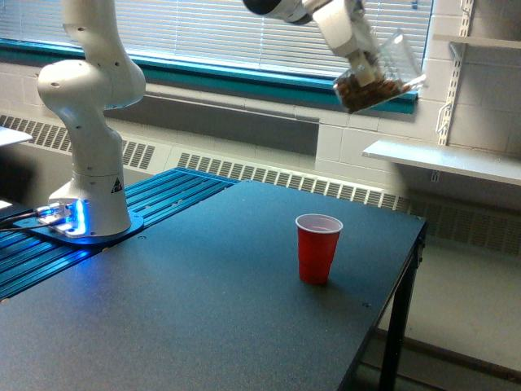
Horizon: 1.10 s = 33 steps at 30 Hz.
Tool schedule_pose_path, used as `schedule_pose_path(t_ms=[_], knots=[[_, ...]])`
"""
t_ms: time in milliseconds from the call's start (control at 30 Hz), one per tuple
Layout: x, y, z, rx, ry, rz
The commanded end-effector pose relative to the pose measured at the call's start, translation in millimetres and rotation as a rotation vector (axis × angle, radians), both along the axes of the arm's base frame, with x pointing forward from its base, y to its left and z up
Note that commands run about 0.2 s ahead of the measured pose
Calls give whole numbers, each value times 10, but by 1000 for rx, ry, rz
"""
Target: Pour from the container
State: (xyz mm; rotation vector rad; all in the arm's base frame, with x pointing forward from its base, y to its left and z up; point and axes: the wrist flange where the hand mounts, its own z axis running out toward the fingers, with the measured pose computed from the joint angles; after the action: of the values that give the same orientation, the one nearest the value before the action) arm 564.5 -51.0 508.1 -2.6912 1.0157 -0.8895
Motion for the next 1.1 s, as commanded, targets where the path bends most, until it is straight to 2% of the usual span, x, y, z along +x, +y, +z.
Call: schedule_pose_path(t_ms=[33, 400, 1100], knots=[[-138, 173, -44, -42, -2, 93], [-397, 293, -287, -73, 23, 164], [-869, 347, -765, -127, 118, 266]])
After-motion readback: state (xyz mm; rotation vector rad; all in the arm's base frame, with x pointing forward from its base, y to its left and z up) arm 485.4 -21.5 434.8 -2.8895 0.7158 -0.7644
